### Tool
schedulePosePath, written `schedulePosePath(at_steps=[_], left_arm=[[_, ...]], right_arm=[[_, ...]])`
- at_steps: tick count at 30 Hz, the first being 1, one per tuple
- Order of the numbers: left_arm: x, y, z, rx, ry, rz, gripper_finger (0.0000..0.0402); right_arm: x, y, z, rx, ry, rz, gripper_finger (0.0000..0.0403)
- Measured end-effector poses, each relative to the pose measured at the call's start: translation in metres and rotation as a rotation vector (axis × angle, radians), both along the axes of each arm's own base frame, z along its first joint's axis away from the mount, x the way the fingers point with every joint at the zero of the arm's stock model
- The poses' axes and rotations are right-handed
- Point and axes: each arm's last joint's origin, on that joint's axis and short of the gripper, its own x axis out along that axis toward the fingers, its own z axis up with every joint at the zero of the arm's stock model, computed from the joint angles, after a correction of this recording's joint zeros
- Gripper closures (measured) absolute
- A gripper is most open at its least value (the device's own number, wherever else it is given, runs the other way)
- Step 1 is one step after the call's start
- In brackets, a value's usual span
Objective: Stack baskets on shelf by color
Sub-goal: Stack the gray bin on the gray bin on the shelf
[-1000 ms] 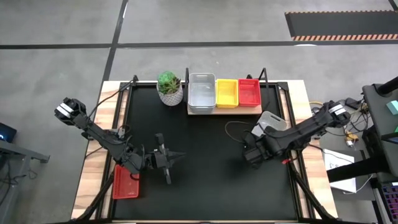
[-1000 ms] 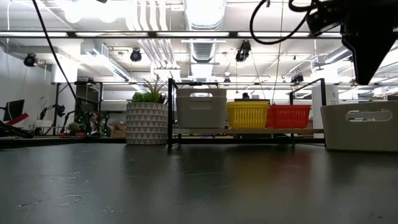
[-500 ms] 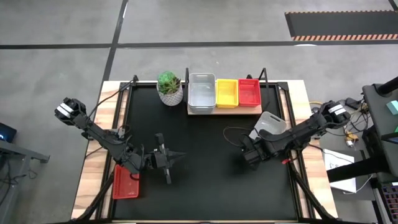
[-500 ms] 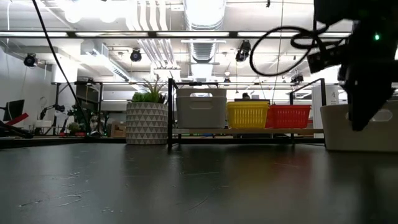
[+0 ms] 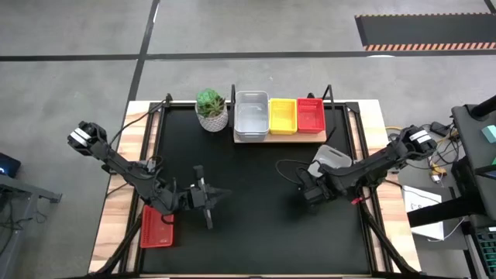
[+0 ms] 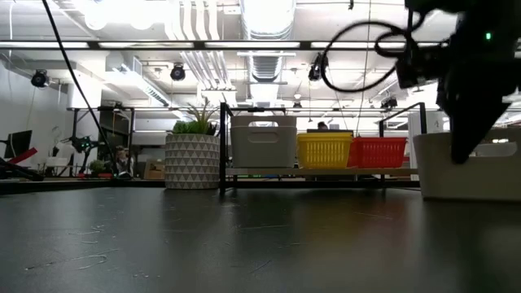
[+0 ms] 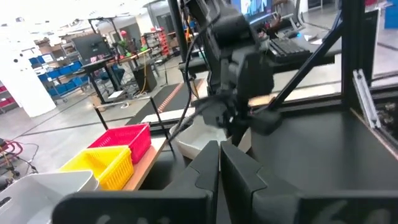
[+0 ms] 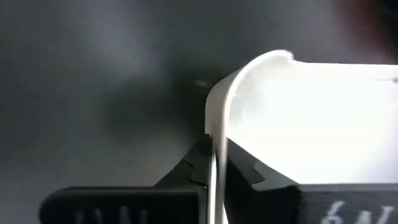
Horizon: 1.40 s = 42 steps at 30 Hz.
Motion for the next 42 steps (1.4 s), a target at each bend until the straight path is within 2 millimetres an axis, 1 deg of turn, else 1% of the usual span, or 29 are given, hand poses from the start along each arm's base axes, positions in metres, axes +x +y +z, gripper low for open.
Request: schedulePosePath(at_steps=[2,5,9,13,17,22,25,30,37,39,42], left_arm=[[0.001,-0.001,-0.007,-0.010,0.014,0.001,0.0402],[0.006,-0.004,-0.023,-0.081,0.035,0.008,0.0402],[0.016,-0.015,-0.041,-0.160,0.029,0.001,0.0402],[0.026,-0.024,-0.058,-0.134,0.021,-0.008,0.0402],[0.031,-0.027,-0.064,-0.076,0.005,-0.013,0.0402],[0.031,-0.027,-0.059,-0.077,-0.028,-0.014,0.0402],[0.030,-0.026,-0.056,-0.080,-0.036,-0.015,0.0402],[0.029,-0.026,-0.054,-0.065,-0.037,-0.015,0.0402],[0.029,-0.026,-0.054,-0.061,-0.037,-0.015,0.0402],[0.026,-0.025,-0.048,-0.031,-0.040,-0.018,0.0402],[0.016,-0.020,-0.024,0.026,-0.085,-0.021,0.0402]], right_arm=[[0.004,0.006,0.007,0.034,-0.030,0.017,0.0392],[0.010,0.017,0.018,0.058,-0.081,0.064,0.0394],[0.012,0.035,0.029,0.087,-0.145,0.140,0.0394],[0.014,0.055,0.033,0.124,-0.240,0.263,0.0394],[0.017,0.065,0.037,0.114,-0.334,0.355,0.0394],[0.019,0.074,0.046,0.067,-0.394,0.456,0.0394],[0.019,0.080,0.054,0.054,-0.420,0.505,0.0394],[0.020,0.088,0.068,-0.023,-0.474,0.591,0.0394],[0.022,0.093,0.082,-0.096,-0.519,0.665,0.0394],[0.024,0.094,0.087,-0.131,-0.535,0.681,0.0394],[0.026,0.095,0.097,-0.160,-0.567,0.694,0.0394]])
